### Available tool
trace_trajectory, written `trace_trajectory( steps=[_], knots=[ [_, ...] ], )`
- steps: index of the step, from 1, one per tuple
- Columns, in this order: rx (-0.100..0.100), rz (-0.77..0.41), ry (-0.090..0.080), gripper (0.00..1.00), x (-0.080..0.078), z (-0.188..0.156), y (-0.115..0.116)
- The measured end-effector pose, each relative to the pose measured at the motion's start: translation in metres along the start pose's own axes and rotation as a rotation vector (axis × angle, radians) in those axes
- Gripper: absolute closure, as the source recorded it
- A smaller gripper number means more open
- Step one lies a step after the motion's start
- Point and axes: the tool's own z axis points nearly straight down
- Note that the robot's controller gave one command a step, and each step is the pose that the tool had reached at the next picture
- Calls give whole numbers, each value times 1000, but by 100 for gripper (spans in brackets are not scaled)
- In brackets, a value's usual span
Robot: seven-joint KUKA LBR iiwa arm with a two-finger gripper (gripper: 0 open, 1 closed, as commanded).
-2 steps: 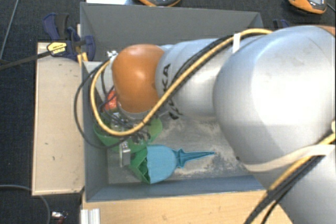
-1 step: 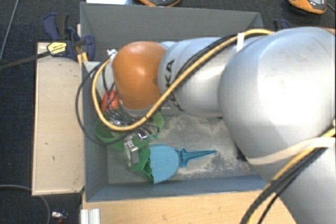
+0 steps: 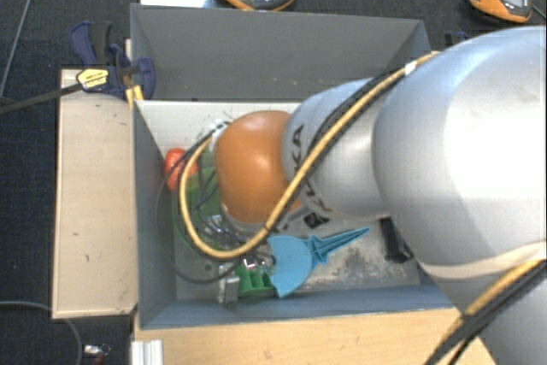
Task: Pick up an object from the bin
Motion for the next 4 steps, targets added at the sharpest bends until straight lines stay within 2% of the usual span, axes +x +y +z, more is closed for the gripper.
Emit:
trace_trajectory(
  steps=[1, 2, 4],
  knots=[
    [8, 92, 18, 0, -23, -1, -21],
    [-2, -98, 27, 100, -81, -8, -33],
    [-2, -97, 29, 100, -78, -22, -34]
  ],
)
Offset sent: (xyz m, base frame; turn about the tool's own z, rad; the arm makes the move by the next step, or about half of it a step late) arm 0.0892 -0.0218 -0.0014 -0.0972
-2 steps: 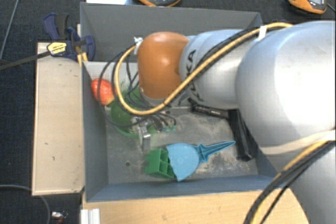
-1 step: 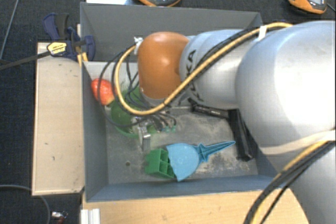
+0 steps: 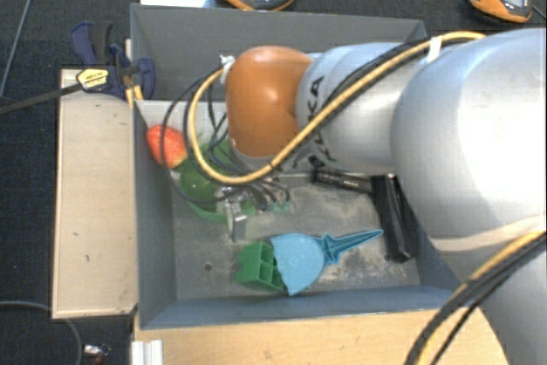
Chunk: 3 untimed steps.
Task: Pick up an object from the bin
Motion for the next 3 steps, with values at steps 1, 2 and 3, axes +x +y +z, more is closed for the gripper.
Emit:
trace_trajectory(
  steps=[1, 2, 3],
  knots=[
    [0, 2, -1, 100, 4, -34, 0],
    [1, 2, -5, 100, 6, -57, 0],
    [1, 4, -5, 100, 9, -80, 0]
  ],
)
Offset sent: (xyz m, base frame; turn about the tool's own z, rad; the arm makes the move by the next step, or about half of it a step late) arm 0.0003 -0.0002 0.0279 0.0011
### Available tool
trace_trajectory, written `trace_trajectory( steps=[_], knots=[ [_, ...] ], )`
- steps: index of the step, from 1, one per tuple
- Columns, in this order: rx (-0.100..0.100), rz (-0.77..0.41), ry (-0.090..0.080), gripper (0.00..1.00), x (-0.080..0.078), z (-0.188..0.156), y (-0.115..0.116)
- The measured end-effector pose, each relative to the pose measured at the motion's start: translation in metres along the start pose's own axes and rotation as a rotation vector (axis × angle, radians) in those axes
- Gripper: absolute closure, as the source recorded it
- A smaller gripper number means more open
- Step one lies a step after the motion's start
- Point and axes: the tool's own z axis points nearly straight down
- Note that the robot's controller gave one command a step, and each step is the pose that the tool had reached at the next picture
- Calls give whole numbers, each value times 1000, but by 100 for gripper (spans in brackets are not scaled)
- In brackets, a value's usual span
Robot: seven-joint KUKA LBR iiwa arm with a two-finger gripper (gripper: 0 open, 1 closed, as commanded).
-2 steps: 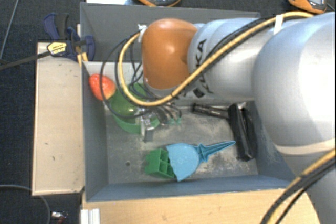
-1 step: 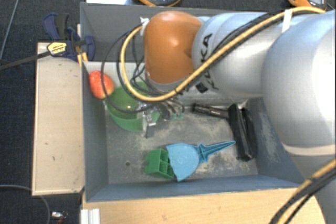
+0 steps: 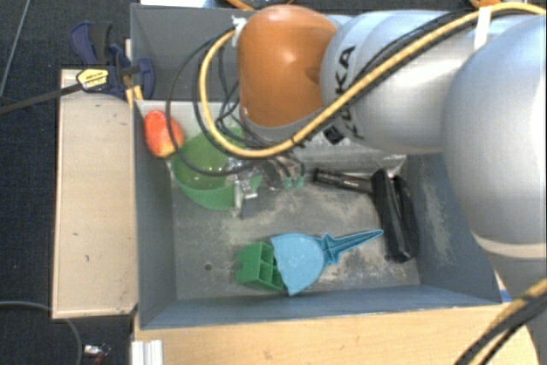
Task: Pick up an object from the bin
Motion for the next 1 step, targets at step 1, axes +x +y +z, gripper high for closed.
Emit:
trace_trajectory(
  steps=[1],
  knots=[
    [0, 1, -5, 100, 2, -24, 0]
  ],
)
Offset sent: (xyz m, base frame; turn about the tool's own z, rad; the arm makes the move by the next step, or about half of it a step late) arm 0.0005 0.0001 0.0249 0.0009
